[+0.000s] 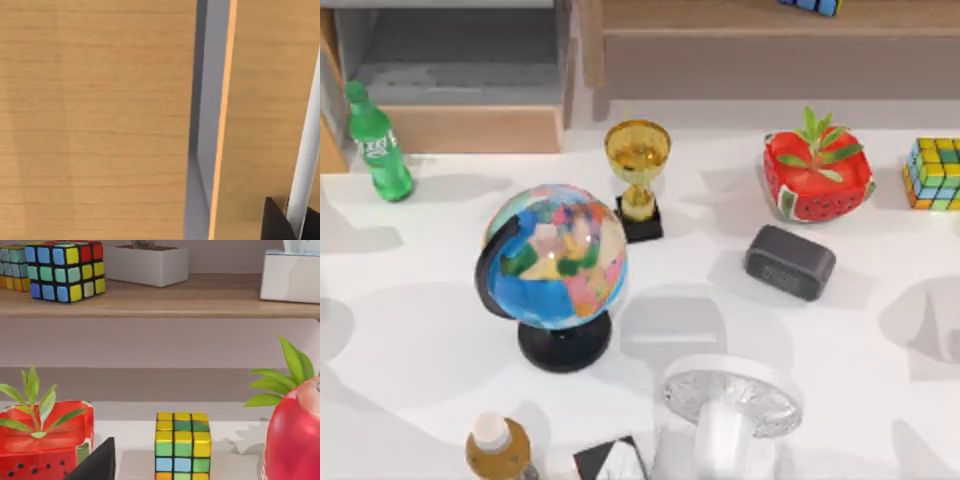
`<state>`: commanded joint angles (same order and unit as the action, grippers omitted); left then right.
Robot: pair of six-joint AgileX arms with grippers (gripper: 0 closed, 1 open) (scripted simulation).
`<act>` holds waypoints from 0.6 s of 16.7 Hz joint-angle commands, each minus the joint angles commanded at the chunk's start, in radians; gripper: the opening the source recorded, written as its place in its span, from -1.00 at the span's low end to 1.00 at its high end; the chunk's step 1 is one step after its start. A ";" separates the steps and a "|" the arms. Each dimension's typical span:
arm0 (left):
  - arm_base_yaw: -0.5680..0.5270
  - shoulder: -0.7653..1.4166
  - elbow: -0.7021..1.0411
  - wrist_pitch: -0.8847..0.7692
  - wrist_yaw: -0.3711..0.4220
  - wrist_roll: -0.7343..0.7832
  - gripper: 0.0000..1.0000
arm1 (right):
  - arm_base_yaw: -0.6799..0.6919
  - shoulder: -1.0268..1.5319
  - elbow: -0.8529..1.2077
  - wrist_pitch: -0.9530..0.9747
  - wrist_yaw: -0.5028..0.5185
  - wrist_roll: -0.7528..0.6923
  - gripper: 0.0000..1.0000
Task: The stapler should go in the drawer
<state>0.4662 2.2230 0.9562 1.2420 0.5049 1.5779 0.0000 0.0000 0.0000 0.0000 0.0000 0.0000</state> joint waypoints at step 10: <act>-0.027 0.054 0.109 -0.066 -0.029 -0.003 -1.00 | 0.000 0.000 0.000 0.000 0.000 0.000 1.00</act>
<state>0.4391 2.2765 1.0656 1.1763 0.4763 1.5750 0.0000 0.0000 0.0000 0.0000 0.0000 0.0000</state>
